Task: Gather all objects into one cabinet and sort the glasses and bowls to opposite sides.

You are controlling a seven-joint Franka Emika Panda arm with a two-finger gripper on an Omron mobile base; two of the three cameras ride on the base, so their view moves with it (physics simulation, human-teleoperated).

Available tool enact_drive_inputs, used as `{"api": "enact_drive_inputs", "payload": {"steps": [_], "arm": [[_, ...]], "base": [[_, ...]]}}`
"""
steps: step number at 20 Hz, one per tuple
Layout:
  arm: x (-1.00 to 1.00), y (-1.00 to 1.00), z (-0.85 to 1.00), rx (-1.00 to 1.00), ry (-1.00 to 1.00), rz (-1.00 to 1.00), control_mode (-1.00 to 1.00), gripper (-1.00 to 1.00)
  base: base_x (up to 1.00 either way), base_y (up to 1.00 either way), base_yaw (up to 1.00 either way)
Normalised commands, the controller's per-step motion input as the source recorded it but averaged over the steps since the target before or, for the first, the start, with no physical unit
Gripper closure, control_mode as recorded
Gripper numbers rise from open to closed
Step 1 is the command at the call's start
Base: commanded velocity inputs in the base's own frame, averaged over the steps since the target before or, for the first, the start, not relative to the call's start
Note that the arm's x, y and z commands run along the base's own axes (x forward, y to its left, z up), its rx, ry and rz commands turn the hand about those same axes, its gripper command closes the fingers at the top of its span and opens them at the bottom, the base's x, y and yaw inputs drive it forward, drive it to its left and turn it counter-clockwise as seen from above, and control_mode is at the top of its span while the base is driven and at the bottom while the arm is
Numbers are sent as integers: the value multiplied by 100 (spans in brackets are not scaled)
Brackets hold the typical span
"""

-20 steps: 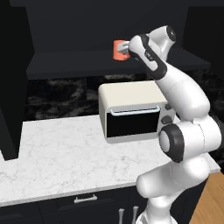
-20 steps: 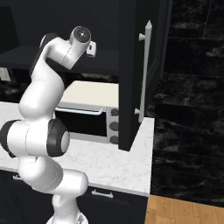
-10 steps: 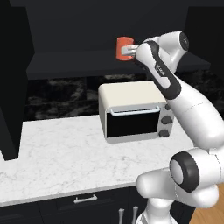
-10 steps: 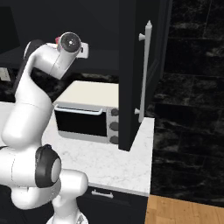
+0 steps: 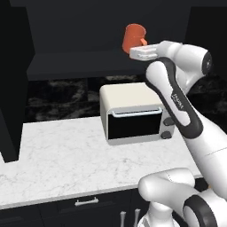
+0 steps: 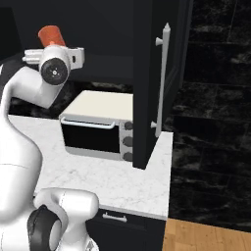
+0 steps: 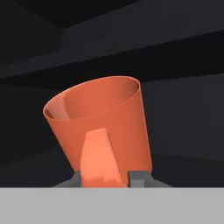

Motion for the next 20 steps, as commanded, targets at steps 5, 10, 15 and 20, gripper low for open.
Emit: {"api": "enact_drive_inputs", "payload": {"steps": [5,10,15,20], "arm": [[-100,0,75,3,-13,0,-100,100],[-100,-23,74,7,5,0,-100,100],[-100,-53,61,8,25,8,-100,100],[-100,-11,-14,2,30,21,-100,100]], "base": [[0,0,0],[0,0,0],[0,0,0],[0,0,0]]}}
